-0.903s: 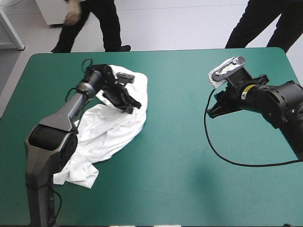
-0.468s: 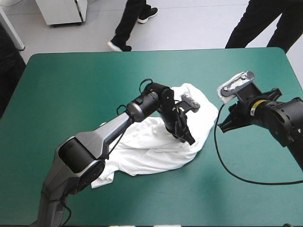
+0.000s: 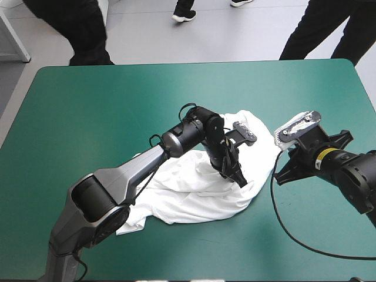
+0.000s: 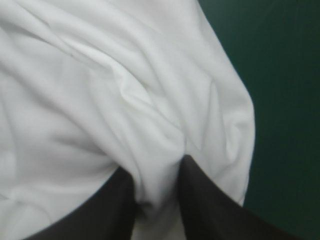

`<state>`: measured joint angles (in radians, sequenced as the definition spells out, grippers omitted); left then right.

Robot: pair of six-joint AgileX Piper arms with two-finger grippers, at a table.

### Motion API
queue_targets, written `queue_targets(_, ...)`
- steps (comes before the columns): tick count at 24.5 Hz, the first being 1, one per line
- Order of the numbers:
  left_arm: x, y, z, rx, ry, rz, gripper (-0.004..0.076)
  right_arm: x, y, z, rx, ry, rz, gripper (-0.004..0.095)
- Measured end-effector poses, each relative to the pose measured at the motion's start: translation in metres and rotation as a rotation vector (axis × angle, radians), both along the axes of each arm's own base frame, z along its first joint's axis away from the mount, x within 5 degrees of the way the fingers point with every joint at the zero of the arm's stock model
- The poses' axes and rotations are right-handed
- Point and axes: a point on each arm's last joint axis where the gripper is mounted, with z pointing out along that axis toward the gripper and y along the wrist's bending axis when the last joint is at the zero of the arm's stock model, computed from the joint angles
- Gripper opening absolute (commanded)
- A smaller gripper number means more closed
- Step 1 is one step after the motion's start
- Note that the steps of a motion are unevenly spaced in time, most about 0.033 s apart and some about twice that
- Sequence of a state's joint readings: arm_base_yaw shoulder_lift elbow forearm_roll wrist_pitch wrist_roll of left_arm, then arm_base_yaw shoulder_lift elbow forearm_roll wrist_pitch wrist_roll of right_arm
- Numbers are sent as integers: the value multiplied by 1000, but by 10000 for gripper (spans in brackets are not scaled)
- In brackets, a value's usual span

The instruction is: Fold the cloth

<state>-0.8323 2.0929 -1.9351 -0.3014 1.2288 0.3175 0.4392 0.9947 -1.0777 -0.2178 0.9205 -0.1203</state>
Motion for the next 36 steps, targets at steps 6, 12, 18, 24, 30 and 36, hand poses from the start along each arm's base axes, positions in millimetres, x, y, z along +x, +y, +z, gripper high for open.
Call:
queue_targets(6,-7,14,40,-50,-49,58,540,-4,3,0,11,10,3,319)
queue_targets(12,-16,54,100,-28,-269,166,539,-23,-7,10,54,-13,-35,340)
queue_targets(18,-26,129,124,24,-327,365,534,-55,-21,28,109,77,-91,423)
queue_targets(24,-44,224,93,164,-236,603,532,-69,-16,42,254,143,-75,520)
queue_targets(30,-50,272,31,329,-72,692,527,-66,-15,42,258,144,-88,521)
queue_targets(36,-41,290,-1,340,-59,734,527,-40,-5,29,170,203,-100,521)
